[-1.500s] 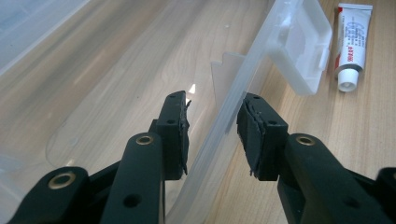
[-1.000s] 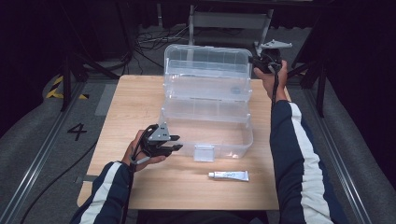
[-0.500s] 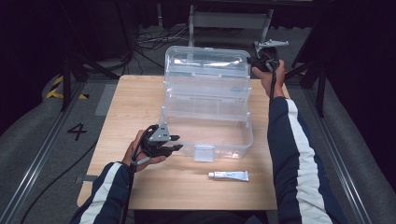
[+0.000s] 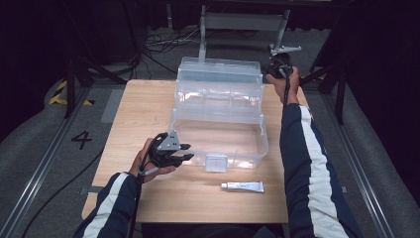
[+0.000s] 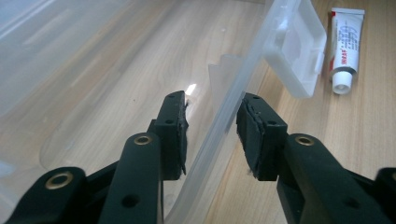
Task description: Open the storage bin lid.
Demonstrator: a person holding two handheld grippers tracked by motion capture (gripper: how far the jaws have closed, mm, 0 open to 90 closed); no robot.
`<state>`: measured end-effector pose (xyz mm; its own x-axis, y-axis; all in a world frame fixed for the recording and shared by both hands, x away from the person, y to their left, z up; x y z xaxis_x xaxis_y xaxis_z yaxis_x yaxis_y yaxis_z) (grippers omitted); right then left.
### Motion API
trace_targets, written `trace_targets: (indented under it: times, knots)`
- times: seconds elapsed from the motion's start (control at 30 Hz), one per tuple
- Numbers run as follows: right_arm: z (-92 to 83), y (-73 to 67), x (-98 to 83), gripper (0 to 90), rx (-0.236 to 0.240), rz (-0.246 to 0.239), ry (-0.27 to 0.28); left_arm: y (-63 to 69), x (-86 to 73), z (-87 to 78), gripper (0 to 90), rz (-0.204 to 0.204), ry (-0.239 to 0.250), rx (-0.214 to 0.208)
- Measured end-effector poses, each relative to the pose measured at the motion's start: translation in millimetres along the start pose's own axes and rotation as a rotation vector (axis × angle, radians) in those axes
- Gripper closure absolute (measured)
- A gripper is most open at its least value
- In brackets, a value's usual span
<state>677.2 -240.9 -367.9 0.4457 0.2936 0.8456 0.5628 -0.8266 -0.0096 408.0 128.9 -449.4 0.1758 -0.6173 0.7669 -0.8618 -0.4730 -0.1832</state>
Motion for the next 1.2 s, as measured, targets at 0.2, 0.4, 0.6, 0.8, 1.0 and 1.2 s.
trace_targets:
  times: [0.2, 0.4, 0.6, 0.8, 1.0, 1.2]
  knots:
    - [0.1, -1.2, -2.5, 89.9, -0.013, -0.014, -0.013, 0.0, -0.3, 0.0, 63.5, 0.005, 0.005, 0.001]
    - [-9.6, -1.5, -4.0, 88.9, -0.022, -0.024, -0.012, 0.1, -0.5, 0.0, 63.5, 0.007, 0.006, 0.001]
    - [-23.9, -4.7, -6.4, 87.5, -0.017, -0.036, 0.005, 0.3, -0.5, -0.1, 63.3, 0.009, 0.006, 0.004]
    - [-41.6, -10.8, -8.5, 86.7, -0.013, -0.061, 0.015, 0.5, -1.0, -0.3, 62.9, 0.012, 0.008, 0.014]
    - [-59.6, -19.0, -14.0, 85.4, -0.001, -0.078, 0.032, 0.4, -0.7, -0.3, 62.7, 0.014, 0.005, 0.014]
    - [-78.4, -25.6, -20.6, 85.2, 0.017, -0.098, 0.050, 0.6, -0.7, -0.3, 62.4, 0.011, 0.004, 0.017]
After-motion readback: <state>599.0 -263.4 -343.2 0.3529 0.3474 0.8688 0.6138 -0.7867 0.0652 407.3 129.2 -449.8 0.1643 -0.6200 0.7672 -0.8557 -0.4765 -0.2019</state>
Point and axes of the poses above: each handheld gripper's, and its own axes: z roughly forward along the jaws, x roughly out of its top, y roughly to its right, the point moved 3 cm from there along z, roughly forward along the jaws, and after that the axes turned 8 degrees about x, right-handed, at the moved point
